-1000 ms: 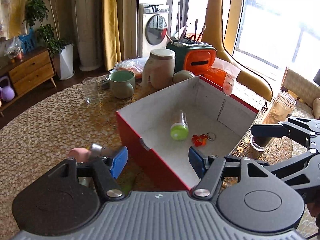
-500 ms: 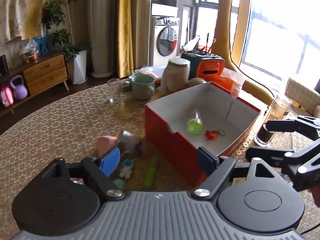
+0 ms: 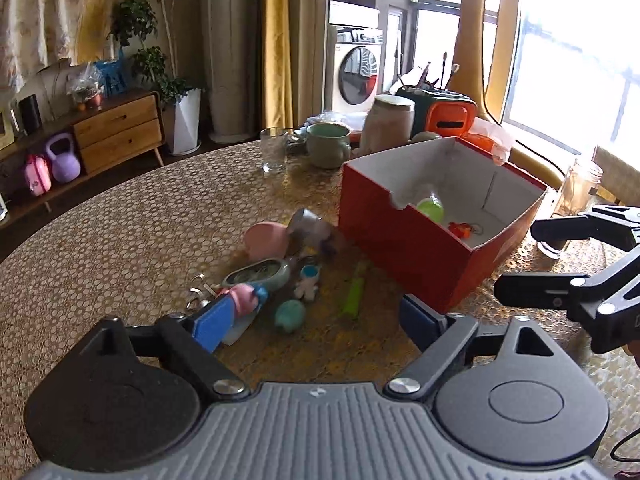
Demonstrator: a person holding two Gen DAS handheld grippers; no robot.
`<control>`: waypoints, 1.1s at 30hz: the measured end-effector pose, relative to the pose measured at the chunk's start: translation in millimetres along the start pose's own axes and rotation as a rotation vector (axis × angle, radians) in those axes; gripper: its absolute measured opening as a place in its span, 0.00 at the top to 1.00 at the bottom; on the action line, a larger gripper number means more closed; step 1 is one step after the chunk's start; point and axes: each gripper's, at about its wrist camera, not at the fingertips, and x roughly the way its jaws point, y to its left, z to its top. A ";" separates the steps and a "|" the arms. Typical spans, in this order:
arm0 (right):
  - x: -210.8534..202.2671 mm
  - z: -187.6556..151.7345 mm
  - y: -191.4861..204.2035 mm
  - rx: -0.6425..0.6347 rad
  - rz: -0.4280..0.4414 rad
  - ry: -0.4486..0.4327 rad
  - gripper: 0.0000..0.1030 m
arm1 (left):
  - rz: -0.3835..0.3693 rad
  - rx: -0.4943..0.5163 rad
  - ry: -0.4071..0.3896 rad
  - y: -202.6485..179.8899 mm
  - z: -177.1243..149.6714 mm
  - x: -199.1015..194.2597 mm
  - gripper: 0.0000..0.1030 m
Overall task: Organize rigid objects
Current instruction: 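Withdraw both grippers from the box back over the table, then grasp the pink-headed figure toy with the left gripper while the right gripper grasps the green highlighter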
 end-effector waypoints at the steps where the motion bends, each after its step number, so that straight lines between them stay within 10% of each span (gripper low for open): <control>1: 3.0 -0.4 1.5 -0.001 0.000 0.005 0.00 | -0.005 -0.007 -0.001 3.3 -2.2 0.1 0.10; 18: 73.4 -17.0 28.3 -0.038 -0.001 0.109 0.03 | 0.074 -0.133 0.012 58.7 -12.1 42.6 0.03; 33: 132.4 -25.2 29.4 0.114 -0.231 0.092 0.15 | 0.182 -0.210 0.077 65.3 -6.3 107.0 0.03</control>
